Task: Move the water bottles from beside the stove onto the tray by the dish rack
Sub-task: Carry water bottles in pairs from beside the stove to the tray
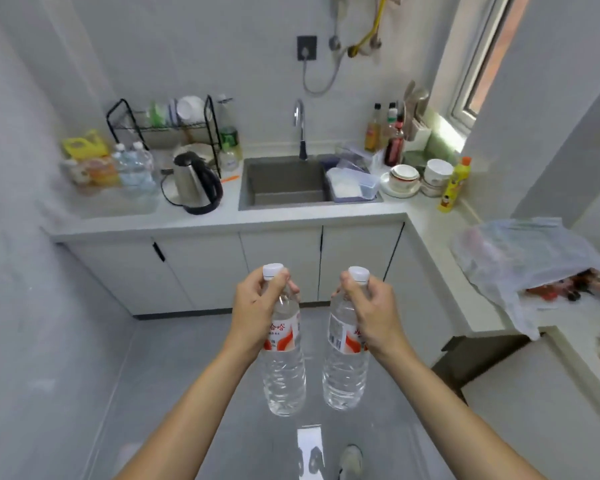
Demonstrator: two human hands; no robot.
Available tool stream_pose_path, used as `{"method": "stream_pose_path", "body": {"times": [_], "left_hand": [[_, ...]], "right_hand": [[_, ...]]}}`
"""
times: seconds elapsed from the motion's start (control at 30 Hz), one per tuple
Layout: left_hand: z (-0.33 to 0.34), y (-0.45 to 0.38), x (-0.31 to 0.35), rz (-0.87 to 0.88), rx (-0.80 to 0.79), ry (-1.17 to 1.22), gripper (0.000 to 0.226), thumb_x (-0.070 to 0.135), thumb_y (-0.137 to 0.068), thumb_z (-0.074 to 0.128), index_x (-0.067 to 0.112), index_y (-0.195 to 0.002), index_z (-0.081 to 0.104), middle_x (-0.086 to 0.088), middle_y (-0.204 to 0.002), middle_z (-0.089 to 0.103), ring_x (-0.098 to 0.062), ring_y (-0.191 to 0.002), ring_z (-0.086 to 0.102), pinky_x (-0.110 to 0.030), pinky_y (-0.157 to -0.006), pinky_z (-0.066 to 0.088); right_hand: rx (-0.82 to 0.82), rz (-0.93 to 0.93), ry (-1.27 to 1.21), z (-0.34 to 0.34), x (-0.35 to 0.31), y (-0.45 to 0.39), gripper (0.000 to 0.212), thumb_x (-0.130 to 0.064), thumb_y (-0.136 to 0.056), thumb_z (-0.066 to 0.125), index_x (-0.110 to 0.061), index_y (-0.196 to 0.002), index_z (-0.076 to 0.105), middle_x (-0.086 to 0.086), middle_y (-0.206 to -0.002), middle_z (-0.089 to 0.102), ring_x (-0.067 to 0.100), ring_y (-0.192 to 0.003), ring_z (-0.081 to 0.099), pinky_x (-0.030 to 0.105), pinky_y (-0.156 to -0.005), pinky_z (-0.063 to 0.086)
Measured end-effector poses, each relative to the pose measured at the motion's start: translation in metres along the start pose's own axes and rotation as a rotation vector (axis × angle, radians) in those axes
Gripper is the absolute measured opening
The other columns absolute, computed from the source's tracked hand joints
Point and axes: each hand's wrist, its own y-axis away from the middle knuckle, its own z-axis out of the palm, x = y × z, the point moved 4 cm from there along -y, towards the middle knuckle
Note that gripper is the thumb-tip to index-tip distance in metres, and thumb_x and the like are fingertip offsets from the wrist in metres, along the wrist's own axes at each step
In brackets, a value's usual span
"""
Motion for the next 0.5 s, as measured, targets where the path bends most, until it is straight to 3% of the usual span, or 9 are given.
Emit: {"method": "stream_pose_path", "body": {"times": [0.2,0.27,0.37,0.43,0.5], "left_hand": [[-0.084,-0.082,-0.007,-0.052,0.235,-0.031,0.036,0.029,-0.106,0.056,-0.005,-0.097,0.065,-0.020,-0.087,0.073,-0.025,-0.073,0.072,-0.030,-0.066,0.059],[-0.114,-0.108,-0.005,-0.061,0.352,-0.070,0.036,0.030,-0.107,0.056,-0.001,-0.093,0.066,-0.017,-0.086,0.074,-0.023,-0.075,0.072,-0.034,-0.070,0.059],[-0.157,-0.137,0.003,-0.065,0.502,-0.111,0.036,0.032,-0.107,0.055,0.004,-0.089,0.068,-0.014,-0.088,0.074,-0.025,-0.080,0.072,-0.044,-0.079,0.060],[-0.182,-0.153,0.009,-0.069,0.585,-0.110,0.035,0.030,-0.107,0.056,0.003,-0.090,0.067,-0.016,-0.090,0.074,-0.026,-0.080,0.072,-0.045,-0.079,0.060],[-0.206,-0.166,0.015,-0.060,0.662,-0.089,0.035,0.028,-0.107,0.056,-0.002,-0.091,0.066,-0.019,-0.089,0.073,-0.026,-0.076,0.072,-0.042,-0.074,0.061]], "right_hand": [[-0.311,-0.078,-0.027,0.121,0.002,-0.114,0.049,-0.048,-0.096,0.063,-0.001,-0.082,0.065,0.017,-0.073,0.065,0.017,-0.067,0.059,0.033,-0.064,0.049],[-0.401,-0.097,-0.014,0.158,-0.002,-0.151,0.043,-0.039,-0.102,0.064,-0.002,-0.078,0.062,0.014,-0.070,0.062,0.013,-0.066,0.056,0.029,-0.064,0.047],[-0.527,-0.112,-0.003,0.212,-0.015,-0.198,0.038,-0.030,-0.104,0.065,-0.015,-0.070,0.057,-0.008,-0.062,0.054,0.007,-0.061,0.051,0.022,-0.061,0.043],[-0.604,-0.112,-0.007,0.248,-0.018,-0.224,0.040,-0.033,-0.104,0.064,-0.007,-0.074,0.060,-0.001,-0.064,0.057,0.009,-0.063,0.053,0.023,-0.062,0.044],[-0.672,-0.126,-0.031,0.282,-0.022,-0.244,0.044,-0.036,-0.104,0.063,0.002,-0.083,0.061,0.016,-0.071,0.062,0.012,-0.066,0.056,0.025,-0.064,0.047]]}}
